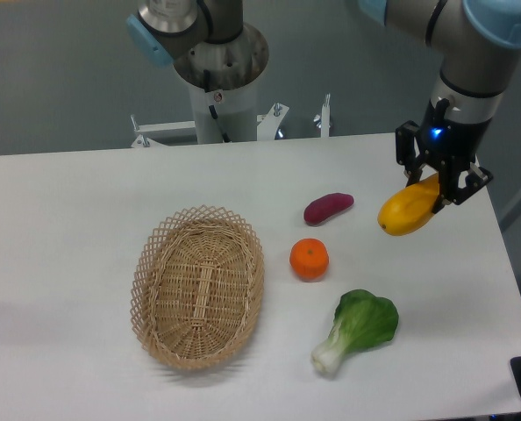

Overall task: Place the mango on the table
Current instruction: 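Hold the yellow mango in the gripper and shift it slightly inward, then lower the held yellow mango onto the table beside the sweet potato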

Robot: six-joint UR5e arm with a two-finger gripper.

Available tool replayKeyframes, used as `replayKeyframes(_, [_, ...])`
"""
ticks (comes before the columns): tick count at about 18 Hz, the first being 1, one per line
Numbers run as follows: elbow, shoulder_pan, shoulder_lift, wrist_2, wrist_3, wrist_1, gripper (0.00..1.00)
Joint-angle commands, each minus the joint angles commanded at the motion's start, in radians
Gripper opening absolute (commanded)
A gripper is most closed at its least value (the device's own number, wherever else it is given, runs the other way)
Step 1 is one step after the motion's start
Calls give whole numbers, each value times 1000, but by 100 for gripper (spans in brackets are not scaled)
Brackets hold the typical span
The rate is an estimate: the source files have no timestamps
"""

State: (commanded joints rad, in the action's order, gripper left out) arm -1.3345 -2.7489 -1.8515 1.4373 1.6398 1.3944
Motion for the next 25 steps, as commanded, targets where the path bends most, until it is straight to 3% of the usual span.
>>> replayKeyframes(6, [-21, -3, 0, 3, 14, -9, 37])
replayKeyframes(14, [-126, -101, 0, 3, 274, -23, 37])
replayKeyframes(20, [-281, -140, -6, 17, 384, -251, 37])
replayKeyframes(25, [-304, -135, -73, 38, 382, -328, 37])
